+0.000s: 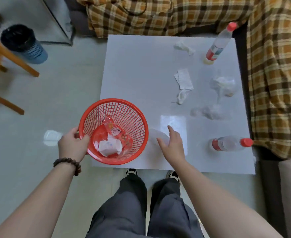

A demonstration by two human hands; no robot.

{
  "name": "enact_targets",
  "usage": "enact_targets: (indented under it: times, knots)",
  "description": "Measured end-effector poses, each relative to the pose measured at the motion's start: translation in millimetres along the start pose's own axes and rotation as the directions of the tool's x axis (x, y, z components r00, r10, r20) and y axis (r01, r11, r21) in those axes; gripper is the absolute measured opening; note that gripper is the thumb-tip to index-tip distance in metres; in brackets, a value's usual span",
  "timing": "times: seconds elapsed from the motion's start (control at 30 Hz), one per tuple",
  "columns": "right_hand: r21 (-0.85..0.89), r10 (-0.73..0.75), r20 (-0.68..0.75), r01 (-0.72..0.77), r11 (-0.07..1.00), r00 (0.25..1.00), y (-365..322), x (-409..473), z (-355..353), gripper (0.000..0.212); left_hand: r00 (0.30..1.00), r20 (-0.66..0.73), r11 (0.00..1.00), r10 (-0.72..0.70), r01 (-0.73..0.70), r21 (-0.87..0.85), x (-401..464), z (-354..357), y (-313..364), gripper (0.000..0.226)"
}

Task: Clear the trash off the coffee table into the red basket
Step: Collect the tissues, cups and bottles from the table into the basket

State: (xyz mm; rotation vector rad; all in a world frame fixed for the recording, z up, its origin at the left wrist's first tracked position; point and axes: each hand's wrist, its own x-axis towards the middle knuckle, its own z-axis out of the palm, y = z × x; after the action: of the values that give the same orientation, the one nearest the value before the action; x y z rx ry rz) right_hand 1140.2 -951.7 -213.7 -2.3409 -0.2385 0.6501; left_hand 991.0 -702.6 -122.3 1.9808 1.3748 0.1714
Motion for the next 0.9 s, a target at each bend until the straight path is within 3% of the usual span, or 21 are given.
enact_targets:
  times: [0.17, 0.33, 0.47, 0.63, 0.9]
  knots:
    - [-0.209, 0.032, 0.168, 0.004, 0.978, 0.985, 48, 25, 0, 0.076, 0.996, -0.057, 0.997, -0.070, 0.072, 0.032, -22, 6, -9, 0.019]
    - [-0.234, -0.010, 0.259, 0.073, 0.970, 0.966, 63, 51, 24, 0.078, 0.986, -0.072, 0.986, -0.150, 0.154, 0.062, -29, 4, -21, 0.027]
    - [-0.226, -0.019, 0.347, 0.104, 0.969, 0.938, 70, 63, 45, 0.064, 0.975, -0.095, 0.973, -0.201, 0.210, 0.098, -16, 0, -52, 0.031]
    - [-0.173, -0.011, 0.316, 0.069, 0.982, 0.949, 69, 66, 46, 0.055, 0.978, -0.111, 0.975, -0.175, 0.188, 0.117, -13, 2, -26, 0.034]
    - [0.098, -0.094, 0.137, 0.081, 0.992, 0.986, 13, 54, -10, 0.060, 0.992, -0.098, 0.983, -0.078, 0.093, 0.156, -13, 28, 7, 0.016]
